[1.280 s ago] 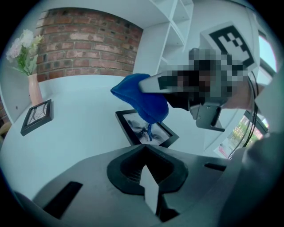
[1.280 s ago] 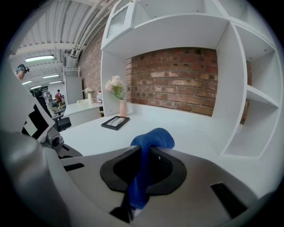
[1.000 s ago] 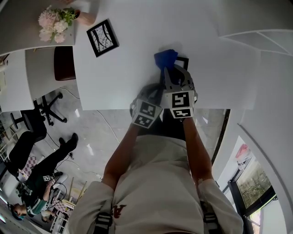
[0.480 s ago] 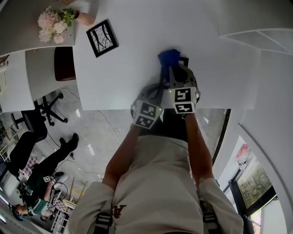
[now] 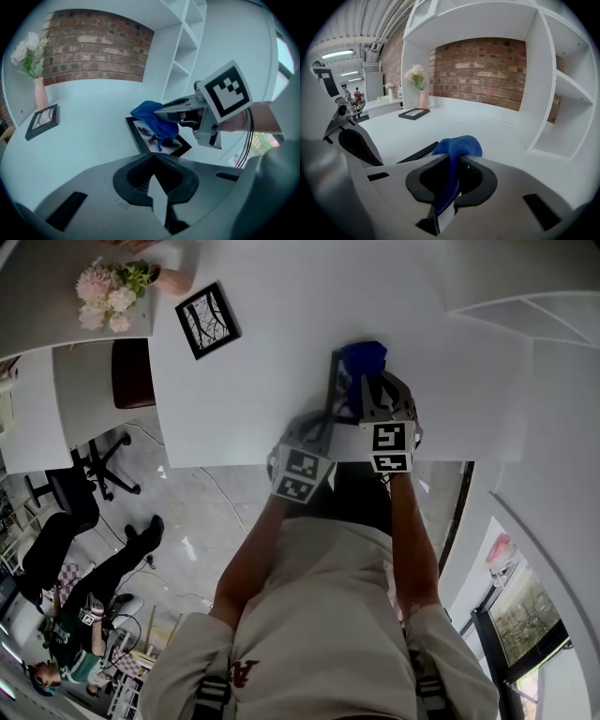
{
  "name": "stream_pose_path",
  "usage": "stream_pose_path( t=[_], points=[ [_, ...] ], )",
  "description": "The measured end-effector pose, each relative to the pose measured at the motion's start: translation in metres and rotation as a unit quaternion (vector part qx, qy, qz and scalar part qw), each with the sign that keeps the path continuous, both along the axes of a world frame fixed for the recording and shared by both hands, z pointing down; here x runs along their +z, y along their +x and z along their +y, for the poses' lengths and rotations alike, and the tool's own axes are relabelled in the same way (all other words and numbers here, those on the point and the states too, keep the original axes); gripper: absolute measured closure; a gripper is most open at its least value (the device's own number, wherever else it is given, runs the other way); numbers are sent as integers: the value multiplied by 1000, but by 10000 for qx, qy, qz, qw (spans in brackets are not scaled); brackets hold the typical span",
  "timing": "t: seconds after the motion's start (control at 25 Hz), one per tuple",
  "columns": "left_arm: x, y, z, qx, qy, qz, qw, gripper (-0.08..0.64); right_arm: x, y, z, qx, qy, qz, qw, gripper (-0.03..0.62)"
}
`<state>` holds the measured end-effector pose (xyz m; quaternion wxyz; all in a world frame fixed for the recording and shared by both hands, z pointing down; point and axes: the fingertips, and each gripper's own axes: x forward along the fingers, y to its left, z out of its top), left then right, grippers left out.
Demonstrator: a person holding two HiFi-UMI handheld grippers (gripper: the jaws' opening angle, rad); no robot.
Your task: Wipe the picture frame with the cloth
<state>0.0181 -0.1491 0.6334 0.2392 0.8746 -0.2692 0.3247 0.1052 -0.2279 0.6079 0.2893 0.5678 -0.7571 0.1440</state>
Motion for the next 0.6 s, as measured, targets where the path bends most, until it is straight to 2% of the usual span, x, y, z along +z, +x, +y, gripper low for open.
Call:
stream_pose_path(
  t=[0.6],
  points=[
    [2,-2,-1,43,-10,-74,10000,558,-2,53,9,469,3,303,9984,557]
  ],
)
